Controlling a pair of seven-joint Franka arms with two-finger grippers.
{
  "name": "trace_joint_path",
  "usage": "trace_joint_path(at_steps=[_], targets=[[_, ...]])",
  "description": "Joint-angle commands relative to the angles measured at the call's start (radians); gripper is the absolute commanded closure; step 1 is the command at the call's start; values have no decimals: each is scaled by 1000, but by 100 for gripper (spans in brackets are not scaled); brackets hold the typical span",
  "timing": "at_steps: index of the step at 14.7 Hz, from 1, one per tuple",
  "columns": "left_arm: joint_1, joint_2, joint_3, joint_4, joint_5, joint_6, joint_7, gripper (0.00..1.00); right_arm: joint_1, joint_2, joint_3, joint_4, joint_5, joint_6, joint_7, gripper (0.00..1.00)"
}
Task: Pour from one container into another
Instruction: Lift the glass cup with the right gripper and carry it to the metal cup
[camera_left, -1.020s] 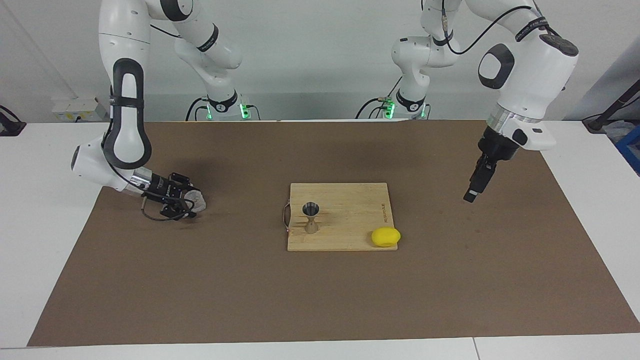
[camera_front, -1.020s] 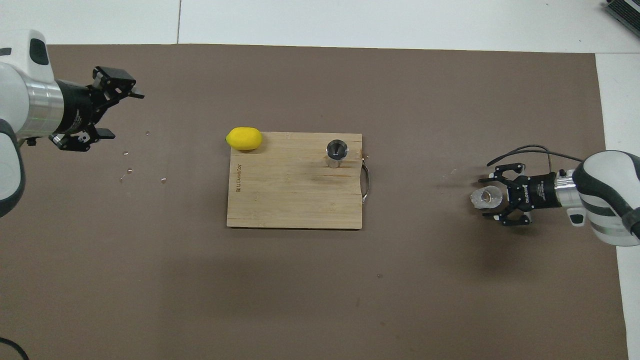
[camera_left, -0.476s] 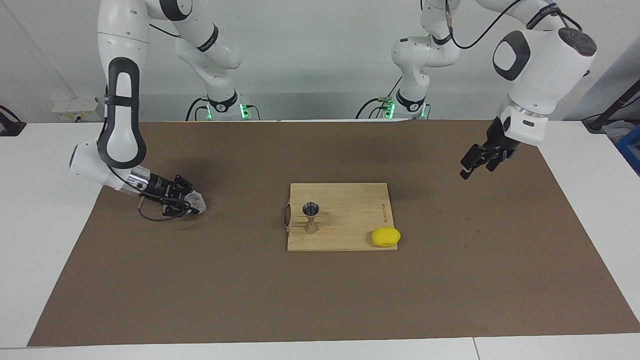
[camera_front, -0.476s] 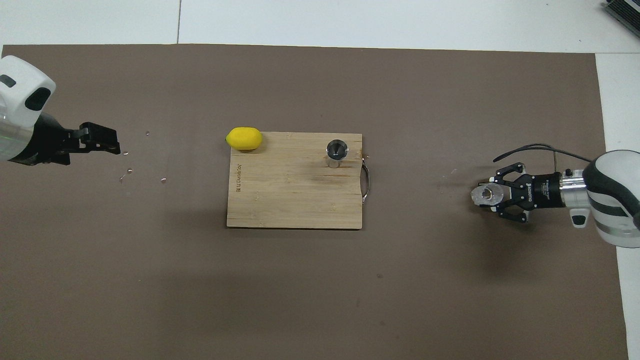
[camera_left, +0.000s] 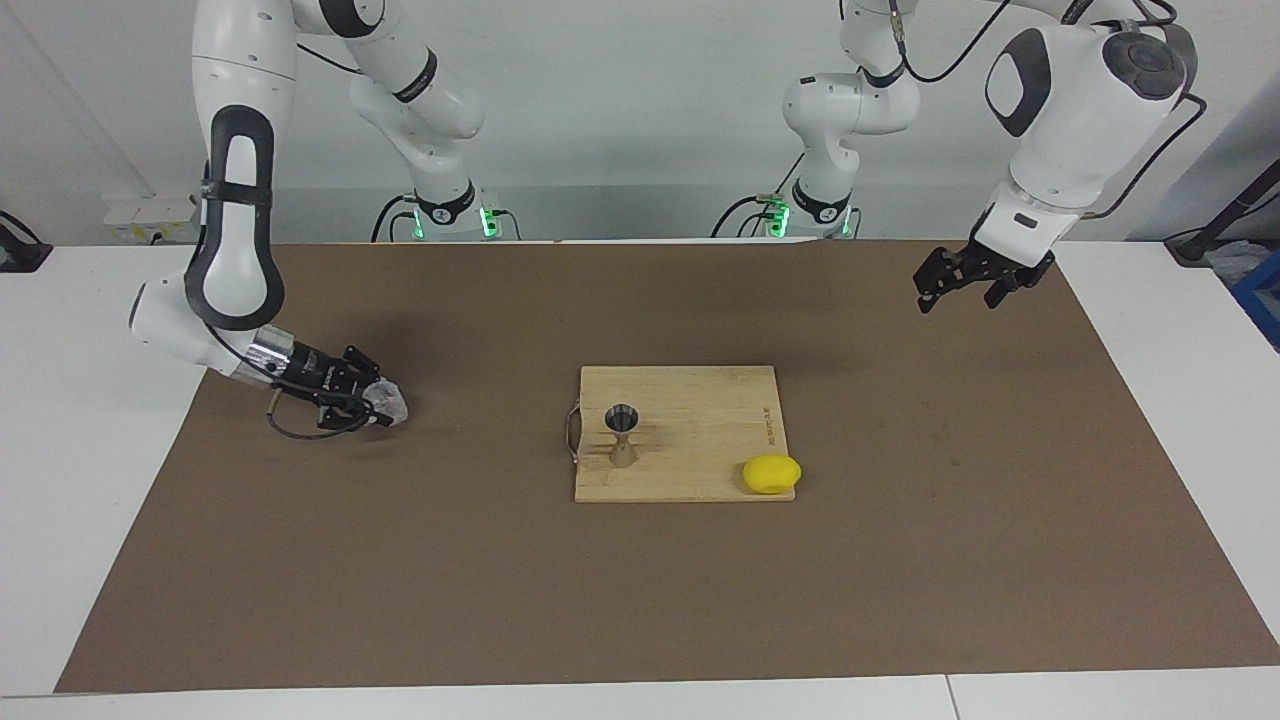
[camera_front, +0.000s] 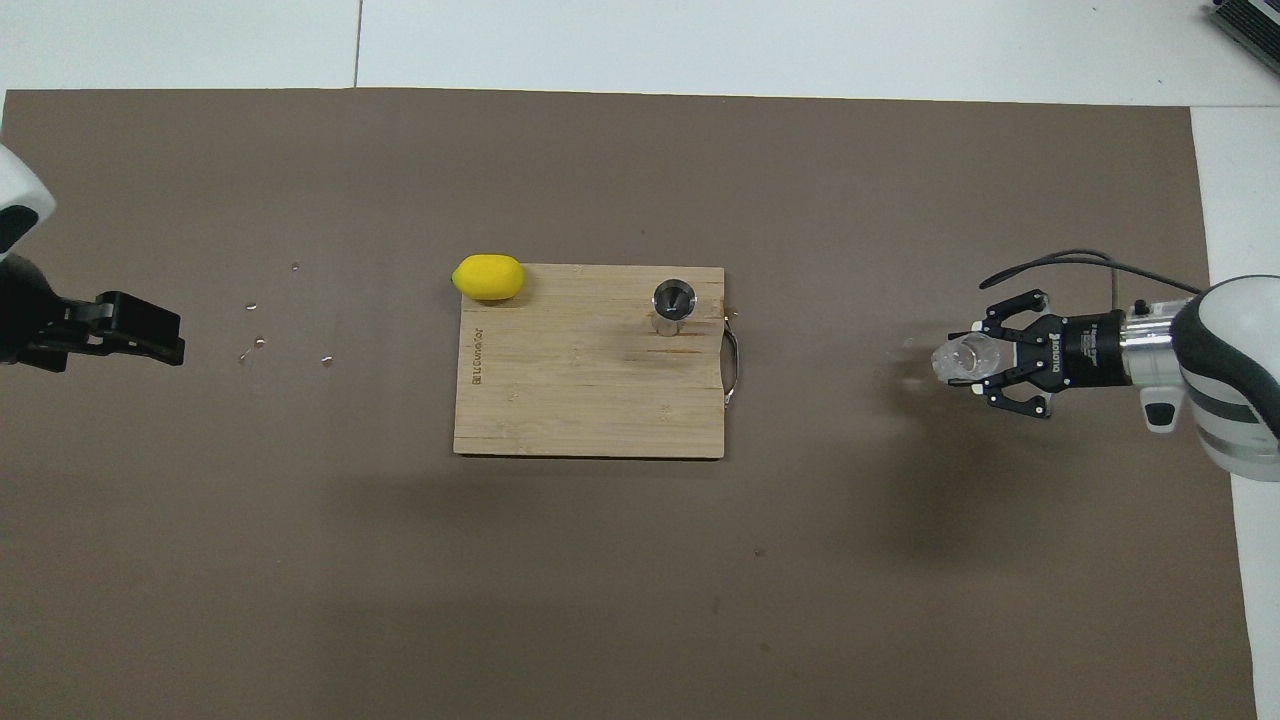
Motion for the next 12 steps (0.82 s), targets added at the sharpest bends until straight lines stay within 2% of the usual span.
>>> trace_joint_path(at_steps=[1, 3, 8, 12], targets=[[63, 23, -68, 17, 7, -13, 12, 0, 77, -9, -1, 63, 7, 2, 144, 100], [68, 21, -74, 10, 7, -5, 10, 0, 139, 0, -1, 117, -9, 19, 250, 100], [71, 21, -74, 44, 7, -34, 13, 0, 298, 47, 0, 235, -150, 126, 507, 100], [72, 18, -75, 50, 9, -40, 30, 0, 384, 73, 0, 292, -259, 163, 637, 100]])
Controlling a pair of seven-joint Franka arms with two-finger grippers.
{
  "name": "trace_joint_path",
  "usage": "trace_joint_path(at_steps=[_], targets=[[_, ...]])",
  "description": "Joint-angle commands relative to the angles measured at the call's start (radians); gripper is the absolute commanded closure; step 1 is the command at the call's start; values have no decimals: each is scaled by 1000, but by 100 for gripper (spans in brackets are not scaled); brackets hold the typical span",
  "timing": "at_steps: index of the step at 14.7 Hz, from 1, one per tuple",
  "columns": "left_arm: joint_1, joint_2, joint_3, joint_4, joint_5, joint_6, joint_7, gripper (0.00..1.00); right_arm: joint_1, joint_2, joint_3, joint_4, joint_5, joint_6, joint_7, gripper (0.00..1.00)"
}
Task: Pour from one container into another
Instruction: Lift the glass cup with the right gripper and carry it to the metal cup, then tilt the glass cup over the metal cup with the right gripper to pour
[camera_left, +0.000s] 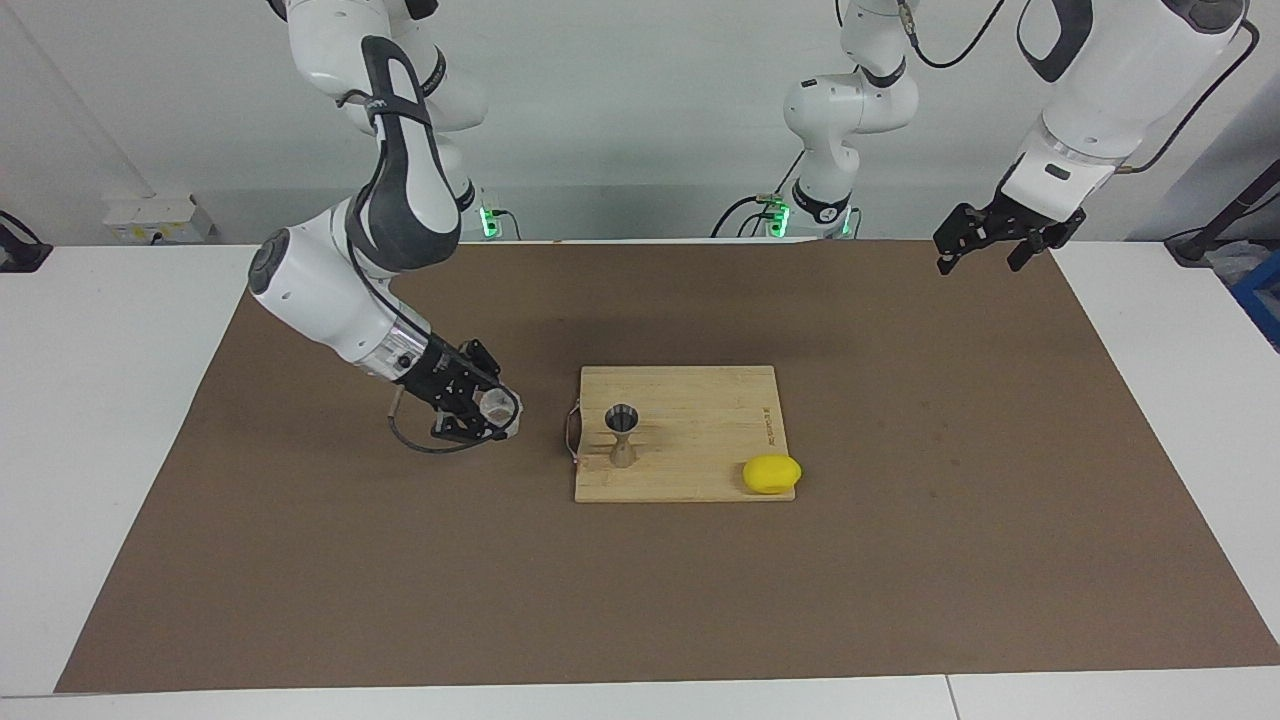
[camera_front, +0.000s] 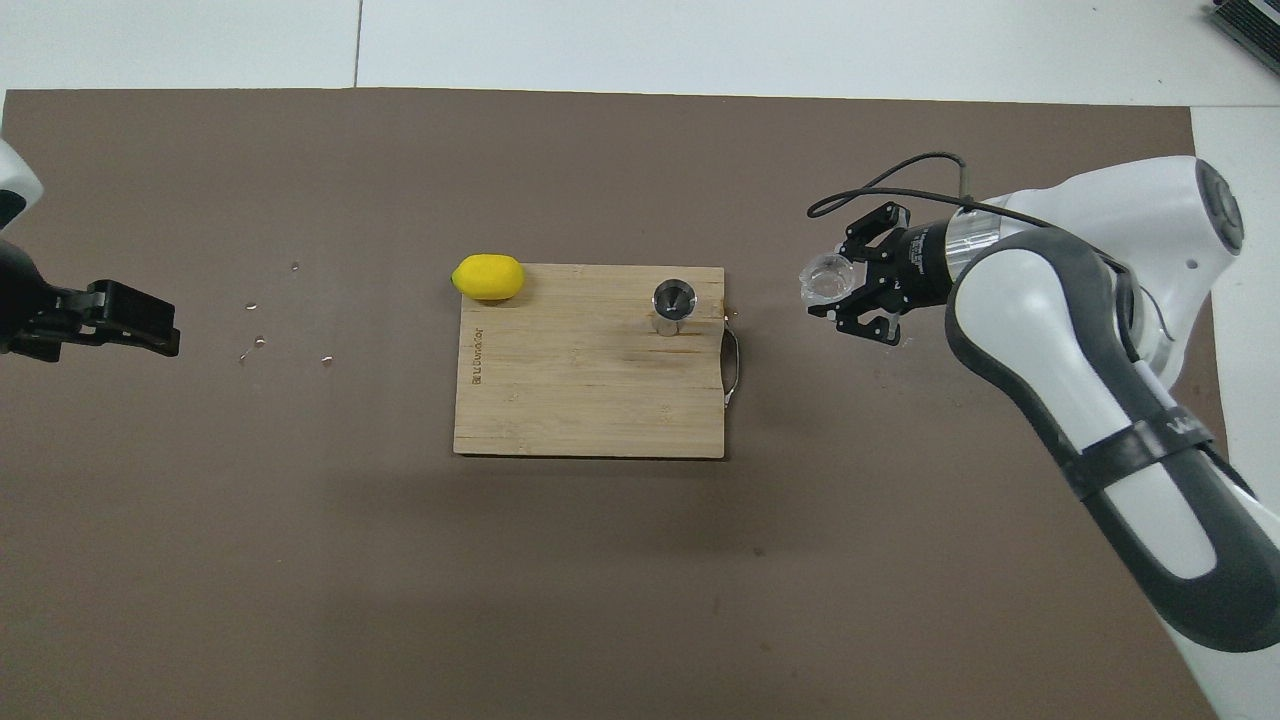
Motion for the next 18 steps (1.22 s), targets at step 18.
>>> trace_joint_path(at_steps=[18], targets=[[66, -19, -50, -21, 7, 56, 42, 0, 258, 218, 0, 358, -540, -115, 318, 100]])
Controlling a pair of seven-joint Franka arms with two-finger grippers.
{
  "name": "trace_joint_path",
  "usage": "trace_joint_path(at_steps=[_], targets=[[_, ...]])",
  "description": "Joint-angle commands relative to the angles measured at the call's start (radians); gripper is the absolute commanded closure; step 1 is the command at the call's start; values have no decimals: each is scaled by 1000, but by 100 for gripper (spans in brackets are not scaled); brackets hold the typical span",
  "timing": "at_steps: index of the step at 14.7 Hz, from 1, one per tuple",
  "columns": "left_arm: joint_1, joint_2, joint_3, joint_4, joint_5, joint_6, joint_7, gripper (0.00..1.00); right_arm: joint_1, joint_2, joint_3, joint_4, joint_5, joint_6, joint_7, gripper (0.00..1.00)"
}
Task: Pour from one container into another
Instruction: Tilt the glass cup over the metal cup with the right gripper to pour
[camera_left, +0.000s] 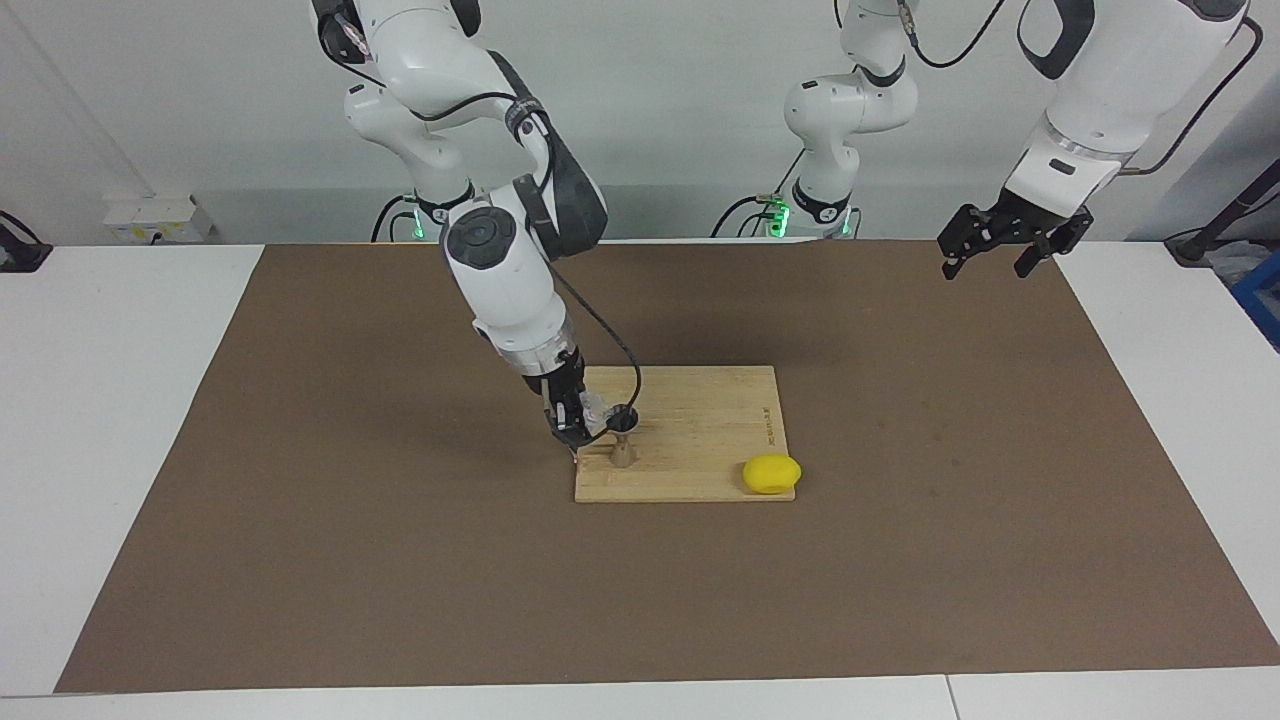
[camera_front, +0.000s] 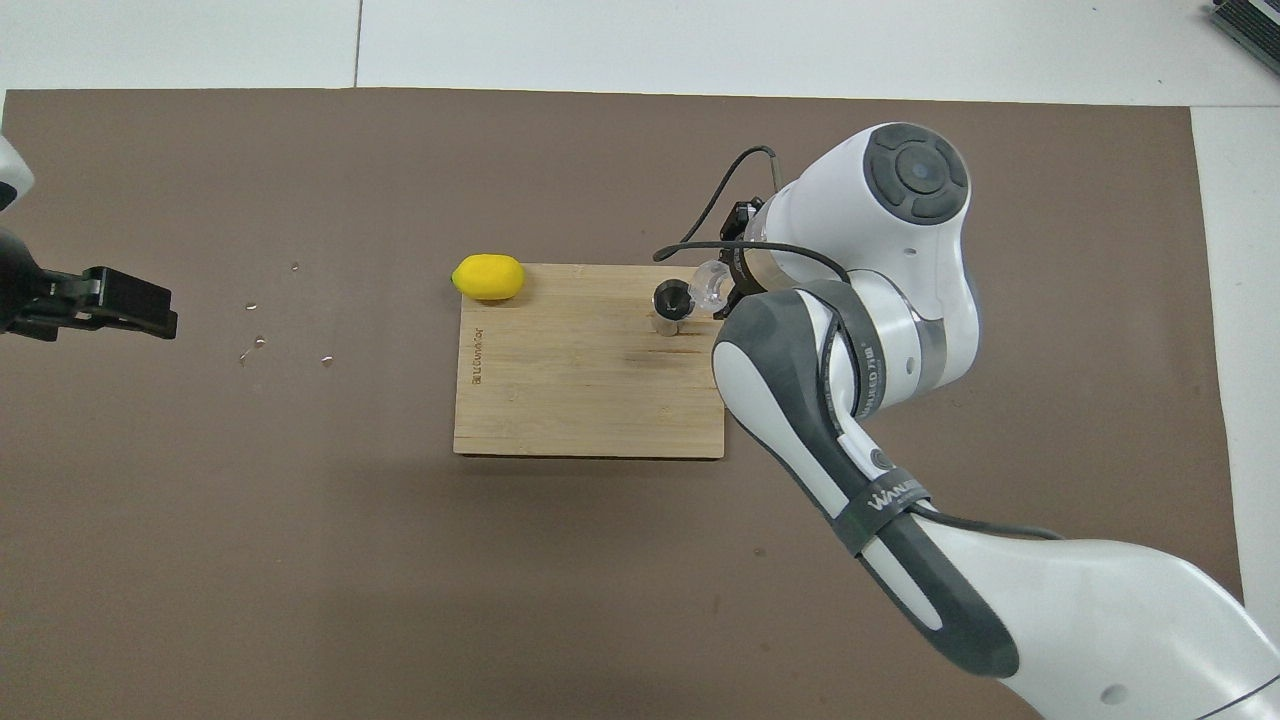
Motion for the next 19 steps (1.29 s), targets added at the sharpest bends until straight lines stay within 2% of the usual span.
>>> trace_joint_path(at_steps=[1, 9, 19], targets=[[17, -19, -3, -20, 7, 3, 12, 0, 13, 62, 0, 102, -92, -57, 32, 100], [13, -19, -3, -20, 7, 3, 12, 0, 58, 65, 4, 135, -212, -158, 32, 100], [13, -19, -3, -20, 7, 3, 12, 0, 99, 86, 4, 198, -342, -170, 32, 100]])
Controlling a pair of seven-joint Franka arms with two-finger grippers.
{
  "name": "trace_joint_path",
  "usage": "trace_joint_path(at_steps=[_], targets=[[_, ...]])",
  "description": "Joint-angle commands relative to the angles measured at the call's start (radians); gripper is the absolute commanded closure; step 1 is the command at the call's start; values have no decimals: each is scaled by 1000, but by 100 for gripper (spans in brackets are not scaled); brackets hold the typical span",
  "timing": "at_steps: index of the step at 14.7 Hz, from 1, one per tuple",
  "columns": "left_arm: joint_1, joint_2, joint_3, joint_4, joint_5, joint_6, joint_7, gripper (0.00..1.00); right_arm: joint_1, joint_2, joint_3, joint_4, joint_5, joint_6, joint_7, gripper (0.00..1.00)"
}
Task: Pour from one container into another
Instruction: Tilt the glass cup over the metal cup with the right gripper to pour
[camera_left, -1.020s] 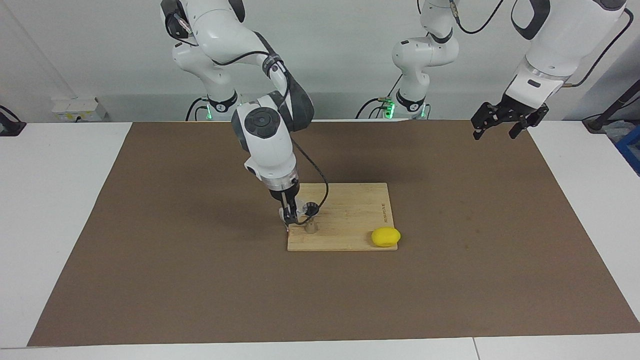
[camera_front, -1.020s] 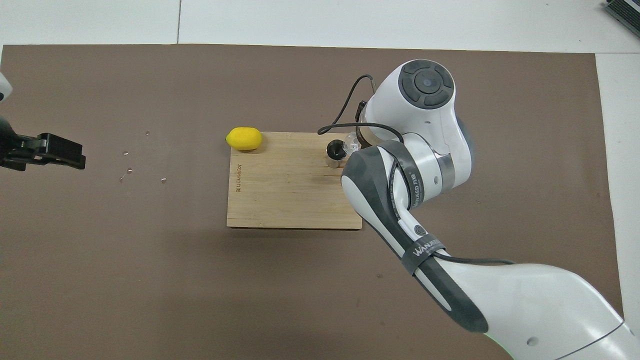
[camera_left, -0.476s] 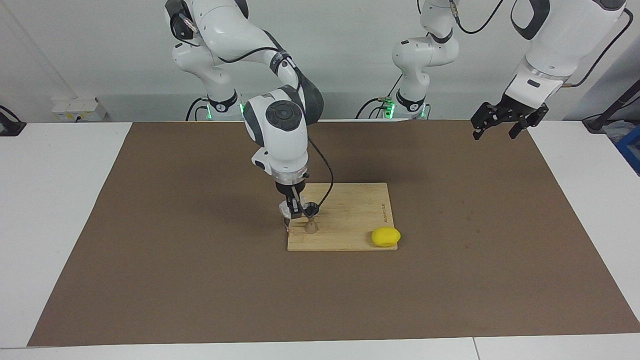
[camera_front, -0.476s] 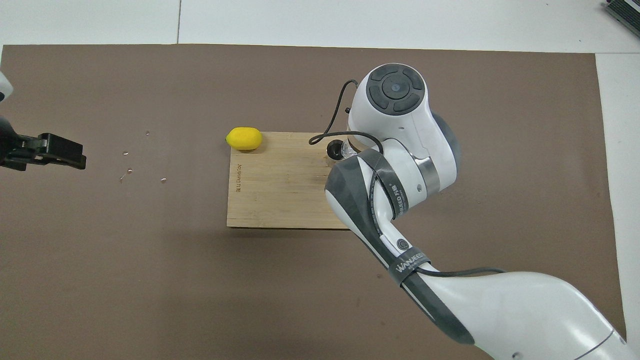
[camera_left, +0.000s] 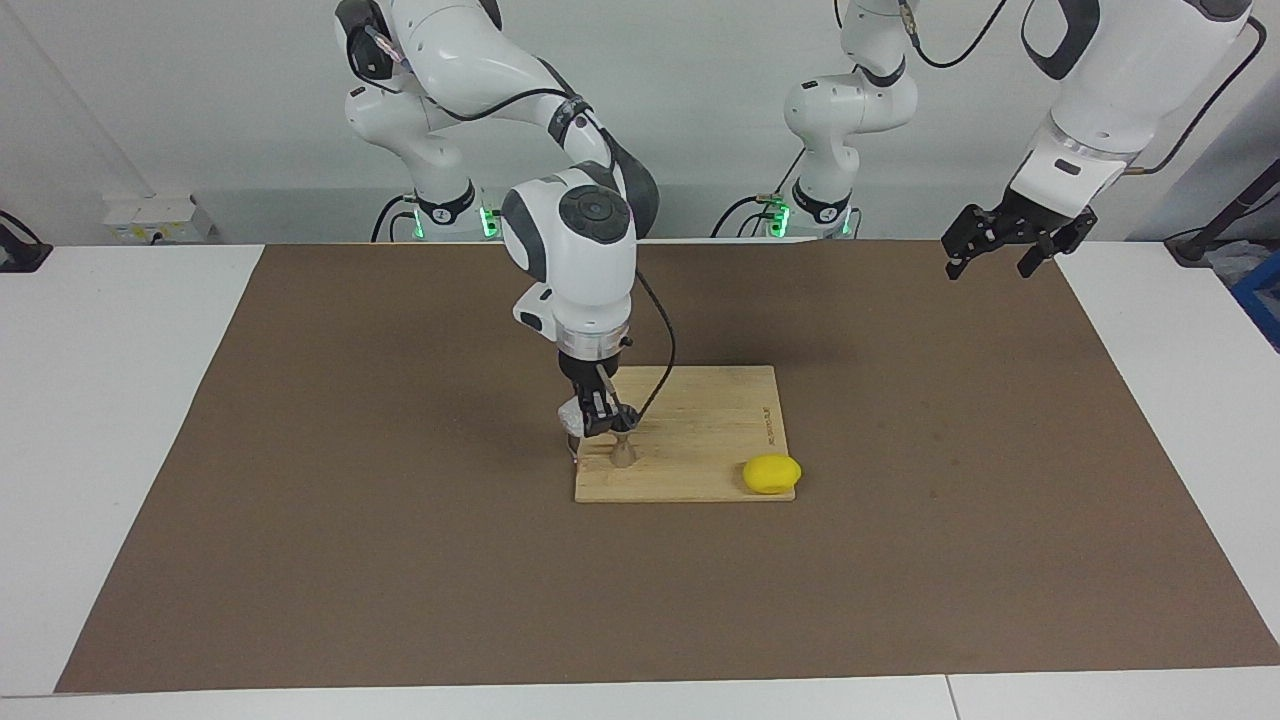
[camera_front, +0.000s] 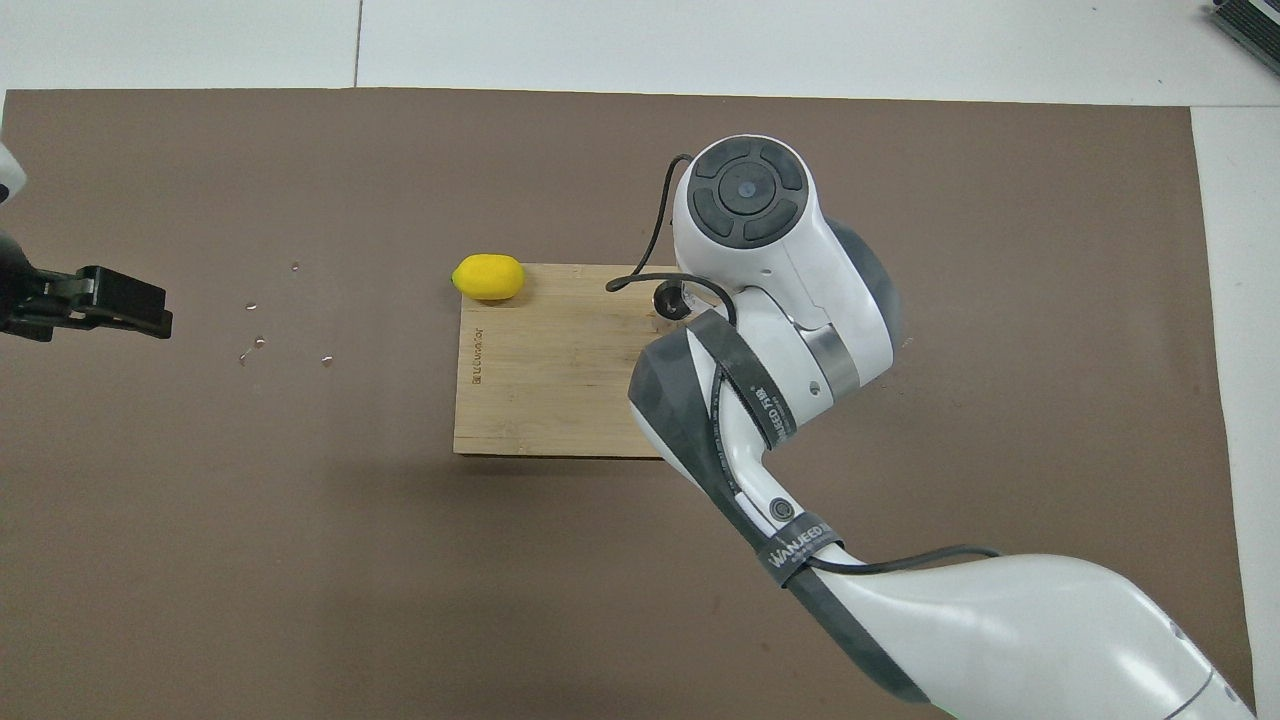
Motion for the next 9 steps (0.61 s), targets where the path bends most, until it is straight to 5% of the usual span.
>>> trace_joint_path(at_steps=[1, 9], targets=[[10, -19, -6, -20, 7, 3, 12, 0, 10, 32, 3, 53, -52, -22, 19, 100], [12, -19, -6, -20, 7, 3, 12, 0, 23, 27, 4, 53, -153, -19, 12, 100]])
